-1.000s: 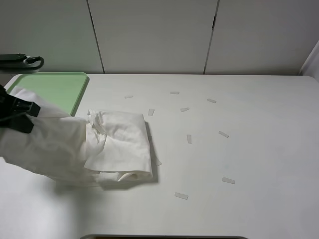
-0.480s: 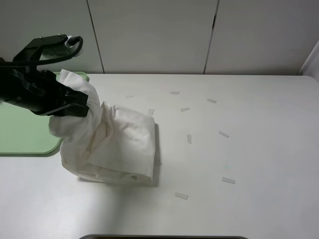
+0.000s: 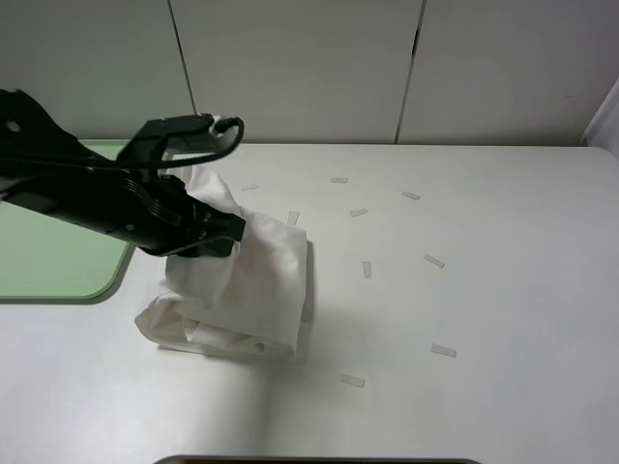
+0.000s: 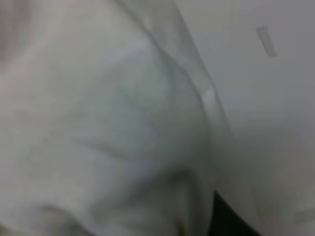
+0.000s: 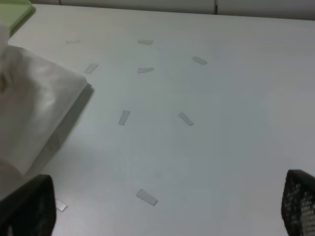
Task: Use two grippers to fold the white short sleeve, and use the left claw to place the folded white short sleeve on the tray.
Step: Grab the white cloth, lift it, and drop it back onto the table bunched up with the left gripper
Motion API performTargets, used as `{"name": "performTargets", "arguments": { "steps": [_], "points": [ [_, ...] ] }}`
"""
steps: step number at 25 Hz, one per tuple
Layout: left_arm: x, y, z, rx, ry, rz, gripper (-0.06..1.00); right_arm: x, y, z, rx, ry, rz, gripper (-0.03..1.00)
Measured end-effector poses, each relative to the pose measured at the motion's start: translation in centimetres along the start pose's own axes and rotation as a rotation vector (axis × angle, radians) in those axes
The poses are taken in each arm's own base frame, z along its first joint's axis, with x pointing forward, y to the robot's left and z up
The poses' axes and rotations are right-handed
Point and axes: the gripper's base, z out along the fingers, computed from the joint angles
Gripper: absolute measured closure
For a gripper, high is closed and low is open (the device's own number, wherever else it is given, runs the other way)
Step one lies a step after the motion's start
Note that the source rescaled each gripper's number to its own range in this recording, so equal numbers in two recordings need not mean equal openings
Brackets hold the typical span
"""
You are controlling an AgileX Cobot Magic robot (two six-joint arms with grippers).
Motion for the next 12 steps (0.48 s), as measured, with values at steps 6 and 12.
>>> {"name": "performTargets", "arguments": {
  "steps": [6,12],
  "points": [
    [1.0,-1.8,2.8,-0.008,-0.016,0.006,0.83,0.0,0.0,0.0,0.000,0.000,0.000,-0.03],
    [1.9,-4.4,3.8,0.014,-0.062,0.075,0.83,0.0,0.0,0.0,0.000,0.000,0.000,-0.03]
  ]
}}
